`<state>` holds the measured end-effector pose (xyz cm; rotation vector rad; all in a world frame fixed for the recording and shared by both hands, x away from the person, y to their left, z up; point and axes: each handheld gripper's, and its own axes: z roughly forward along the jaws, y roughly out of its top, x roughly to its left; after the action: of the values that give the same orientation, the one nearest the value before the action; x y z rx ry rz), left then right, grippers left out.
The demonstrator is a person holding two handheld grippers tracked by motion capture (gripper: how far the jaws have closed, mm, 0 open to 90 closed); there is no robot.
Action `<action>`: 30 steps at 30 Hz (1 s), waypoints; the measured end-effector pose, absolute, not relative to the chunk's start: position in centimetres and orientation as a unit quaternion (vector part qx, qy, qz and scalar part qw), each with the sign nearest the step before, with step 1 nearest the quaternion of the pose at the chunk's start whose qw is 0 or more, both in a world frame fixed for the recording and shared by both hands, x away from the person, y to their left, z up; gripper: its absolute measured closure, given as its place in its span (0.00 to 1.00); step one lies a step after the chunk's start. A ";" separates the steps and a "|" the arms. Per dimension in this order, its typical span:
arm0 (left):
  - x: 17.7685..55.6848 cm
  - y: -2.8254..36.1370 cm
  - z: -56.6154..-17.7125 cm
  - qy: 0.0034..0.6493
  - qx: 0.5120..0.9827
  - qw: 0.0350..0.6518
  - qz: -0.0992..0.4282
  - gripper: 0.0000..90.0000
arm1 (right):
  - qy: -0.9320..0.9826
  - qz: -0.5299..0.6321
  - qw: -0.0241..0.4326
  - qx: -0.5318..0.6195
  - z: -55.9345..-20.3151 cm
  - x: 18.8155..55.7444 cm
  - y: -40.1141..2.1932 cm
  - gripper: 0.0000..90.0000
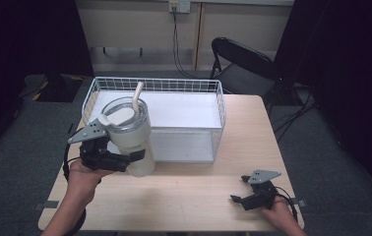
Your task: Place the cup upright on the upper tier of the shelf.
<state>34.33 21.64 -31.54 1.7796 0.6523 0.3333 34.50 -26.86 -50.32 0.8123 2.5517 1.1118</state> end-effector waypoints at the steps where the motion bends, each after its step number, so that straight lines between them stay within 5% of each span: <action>1: 34.3 21.7 -31.4 0.278 0.758 0.573 0.142 0.11 | 0.874 0.380 0.121 0.278 -50.3 34.5 -26.9 0.14; 30: 35.1 21.9 -28.0 0.285 0.751 0.576 0.150 0.11 | 0.874 0.381 0.121 0.278 -50.3 34.5 -26.9 0.14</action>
<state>35.09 21.92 -28.04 1.7595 0.6668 0.3504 34.49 -26.86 -50.31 0.8124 2.5514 1.1115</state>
